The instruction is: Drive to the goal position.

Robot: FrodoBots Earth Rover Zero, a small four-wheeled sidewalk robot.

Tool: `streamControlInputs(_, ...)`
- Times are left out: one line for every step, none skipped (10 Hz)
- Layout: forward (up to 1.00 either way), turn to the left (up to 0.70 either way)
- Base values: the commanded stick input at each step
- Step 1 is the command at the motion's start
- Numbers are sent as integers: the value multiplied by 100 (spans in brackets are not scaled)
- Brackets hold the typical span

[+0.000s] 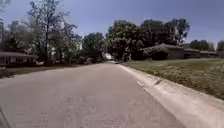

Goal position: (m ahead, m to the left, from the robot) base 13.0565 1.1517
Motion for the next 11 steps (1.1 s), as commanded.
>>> streamControlInputs(70,0)
streamControlInputs(70,0)
streamControlInputs(70,0)
streamControlInputs(70,0)
streamControlInputs(70,0)
streamControlInputs(70,0)
streamControlInputs(70,0)
streamControlInputs(70,0)
streamControlInputs(70,0)
streamControlInputs(70,0)
streamControlInputs(70,0)
